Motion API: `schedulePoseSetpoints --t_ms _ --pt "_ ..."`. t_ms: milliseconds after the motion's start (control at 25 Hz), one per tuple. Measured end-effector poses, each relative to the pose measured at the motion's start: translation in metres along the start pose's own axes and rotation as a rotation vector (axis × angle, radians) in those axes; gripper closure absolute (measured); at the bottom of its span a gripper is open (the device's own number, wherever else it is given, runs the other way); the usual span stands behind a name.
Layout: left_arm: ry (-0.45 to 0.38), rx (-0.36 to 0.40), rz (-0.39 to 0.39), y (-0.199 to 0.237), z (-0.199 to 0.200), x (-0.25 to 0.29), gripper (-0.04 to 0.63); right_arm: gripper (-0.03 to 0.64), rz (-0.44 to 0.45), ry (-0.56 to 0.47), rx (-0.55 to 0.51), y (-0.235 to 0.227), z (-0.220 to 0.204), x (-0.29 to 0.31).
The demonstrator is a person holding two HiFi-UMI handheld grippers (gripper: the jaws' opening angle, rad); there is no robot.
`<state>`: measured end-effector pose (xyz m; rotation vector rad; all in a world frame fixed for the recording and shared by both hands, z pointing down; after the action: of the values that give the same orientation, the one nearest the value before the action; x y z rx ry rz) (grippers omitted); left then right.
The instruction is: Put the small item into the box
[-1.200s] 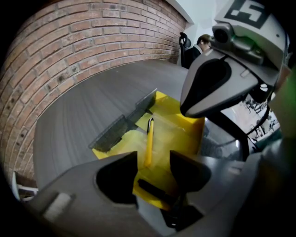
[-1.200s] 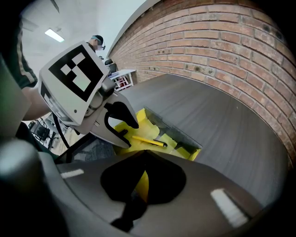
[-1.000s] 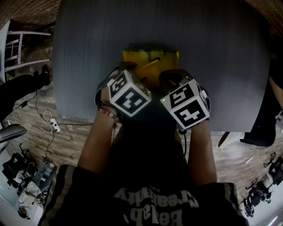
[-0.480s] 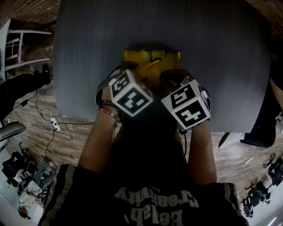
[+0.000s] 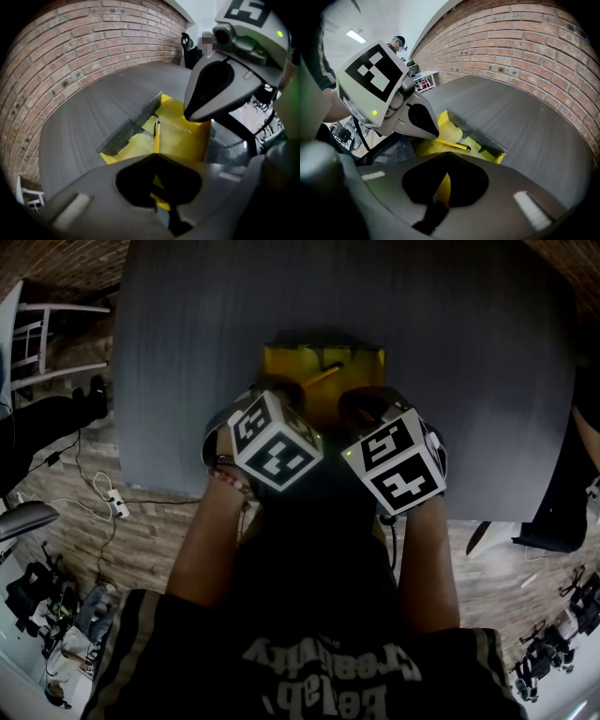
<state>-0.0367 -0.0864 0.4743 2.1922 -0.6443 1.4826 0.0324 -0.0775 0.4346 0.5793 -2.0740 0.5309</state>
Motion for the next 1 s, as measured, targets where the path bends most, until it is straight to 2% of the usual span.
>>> schedulePoseSetpoints --t_ms 440,1000 --pt "0.034 -0.038 -0.042 -0.002 -0.008 0.000 0.594 0.611 0.004 0.006 0.000 0.002 0.000 0.003" --pt "0.014 -0.052 -0.034 0.003 -0.004 -0.014 0.594 0.611 -0.023 -0.005 0.007 0.002 0.008 -0.004"
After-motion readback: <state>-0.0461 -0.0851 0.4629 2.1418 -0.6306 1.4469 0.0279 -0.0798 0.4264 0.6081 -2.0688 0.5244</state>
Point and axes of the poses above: the fingertips, and each gripper's own axes: x forward along the fingers, y to its left, z out of its top, the point moved 3 cm from there along -x, backward along the fingers, and after that the axes turned 4 degrees about -x, right-handed, at the moved point
